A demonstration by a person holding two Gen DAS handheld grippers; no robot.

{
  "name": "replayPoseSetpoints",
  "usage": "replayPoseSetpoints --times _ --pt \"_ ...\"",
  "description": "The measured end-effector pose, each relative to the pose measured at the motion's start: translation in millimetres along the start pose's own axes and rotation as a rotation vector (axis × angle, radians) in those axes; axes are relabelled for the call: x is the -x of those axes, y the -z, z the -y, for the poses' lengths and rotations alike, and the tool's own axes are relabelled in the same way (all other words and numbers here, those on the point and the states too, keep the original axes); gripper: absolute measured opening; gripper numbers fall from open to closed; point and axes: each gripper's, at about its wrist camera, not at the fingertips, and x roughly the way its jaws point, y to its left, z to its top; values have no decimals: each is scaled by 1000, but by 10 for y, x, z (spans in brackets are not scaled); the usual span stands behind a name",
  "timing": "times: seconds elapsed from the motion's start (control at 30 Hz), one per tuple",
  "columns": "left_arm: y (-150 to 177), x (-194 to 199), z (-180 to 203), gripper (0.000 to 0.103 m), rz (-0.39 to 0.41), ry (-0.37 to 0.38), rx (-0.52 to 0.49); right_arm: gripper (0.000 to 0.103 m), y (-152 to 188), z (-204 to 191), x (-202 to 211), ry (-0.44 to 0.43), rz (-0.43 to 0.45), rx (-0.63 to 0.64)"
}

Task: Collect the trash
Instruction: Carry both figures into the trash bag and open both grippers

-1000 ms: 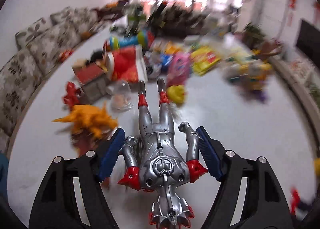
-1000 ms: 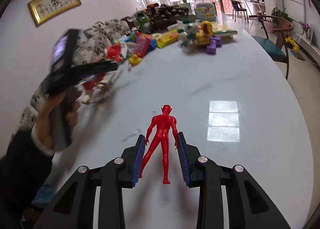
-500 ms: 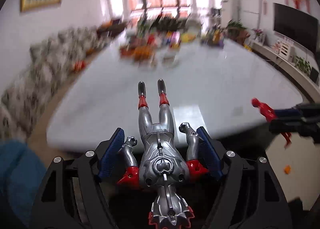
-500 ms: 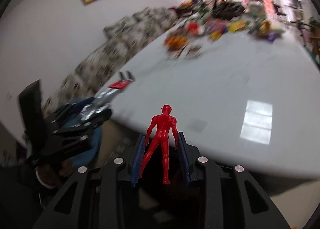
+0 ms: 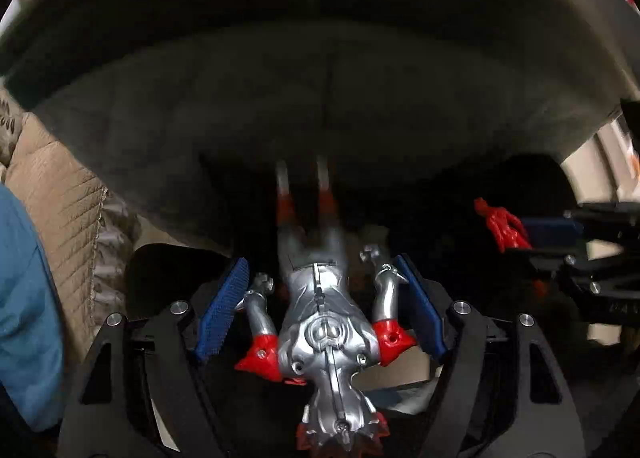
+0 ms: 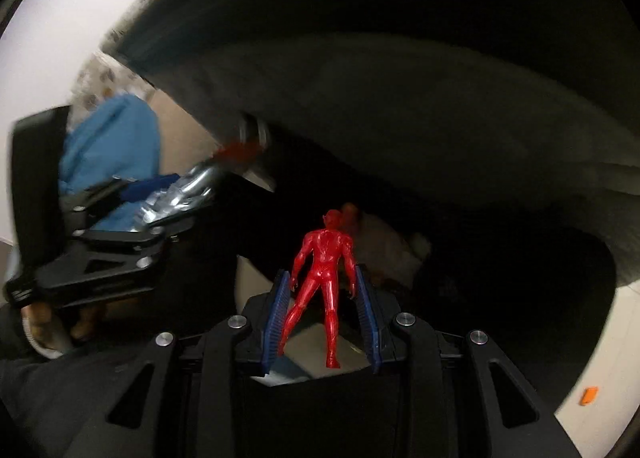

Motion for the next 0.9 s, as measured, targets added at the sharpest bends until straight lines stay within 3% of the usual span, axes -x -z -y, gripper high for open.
replayPoseSetpoints --times 0.03,0.07,0.1,0.2,0.3,0.4,0.53,0.63,0.7,0.8,0.9 --pt "7 -112 16 73 -29 -4 -9 38 -40 20 -66 18 -4 6" --pt "24 -227 15 73 -60 -9 -4 50 -74 42 -154 50 -9 17" --pt "44 -299 0 73 -89 -2 -6 56 -93 53 -191 70 -6 19" --pt "56 -428 -20 74 -148 -12 -16 56 -82 59 -199 59 -4 16" --pt "34 -378 20 84 -126 -27 -32 57 -23 41 -92 50 14 31" --pt "14 -353 32 85 -109 -40 -44 59 57 53 79 57 36 45" --pt "30 -263 16 85 -99 -38 -48 59 141 61 429 42 81 62" --pt "33 -2 -25 85 -49 -16 -50 59 91 -103 935 -18 156 108" --pt "38 266 -79 85 7 10 -54 60 -134 -219 1323 -44 238 153" --pt "-7 653 -172 85 112 34 -52 64 -749 -282 1668 -12 337 203" --pt "-115 1021 -232 85 220 63 -44 69 -1595 -204 1727 115 418 223"
